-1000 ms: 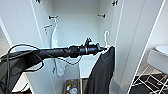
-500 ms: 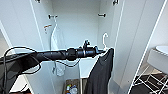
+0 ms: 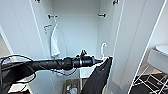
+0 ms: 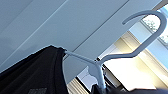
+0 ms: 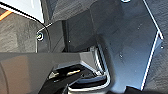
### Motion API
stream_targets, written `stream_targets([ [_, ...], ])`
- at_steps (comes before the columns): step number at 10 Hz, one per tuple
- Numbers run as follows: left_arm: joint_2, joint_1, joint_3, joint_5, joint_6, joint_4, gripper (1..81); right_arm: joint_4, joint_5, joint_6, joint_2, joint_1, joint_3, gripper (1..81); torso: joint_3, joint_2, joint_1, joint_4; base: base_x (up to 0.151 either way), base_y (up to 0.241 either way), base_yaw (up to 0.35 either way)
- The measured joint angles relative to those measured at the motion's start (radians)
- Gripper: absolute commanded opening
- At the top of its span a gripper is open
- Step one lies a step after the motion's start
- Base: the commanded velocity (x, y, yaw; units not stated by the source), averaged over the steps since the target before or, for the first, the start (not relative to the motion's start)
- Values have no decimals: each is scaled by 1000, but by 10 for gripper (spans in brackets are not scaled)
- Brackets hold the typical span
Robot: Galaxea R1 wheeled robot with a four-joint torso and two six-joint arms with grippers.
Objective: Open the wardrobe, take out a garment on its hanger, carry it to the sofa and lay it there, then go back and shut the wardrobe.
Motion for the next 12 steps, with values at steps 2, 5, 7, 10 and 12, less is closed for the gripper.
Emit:
stream_targets([
  [2,4,40,7,5,0,34,10,0,0,0,0,0,0,811,0,0,0,0,0,0,0],
  [5,23,77,-15,8,1,48,10,0,0,0,0,0,0,811,0,0,0,0,0,0,0],
  [7,32,150,-25,30,2,80,10,0,0,0,0,0,0,811,0,0,0,0,0,0,0],
  [10,71,229,-49,59,1,153,10,0,0,0,0,0,0,811,0,0,0,0,0,0,0],
  [12,97,259,-53,92,1,179,10,0,0,0,0,0,0,811,0,0,0,0,0,0,0],
])
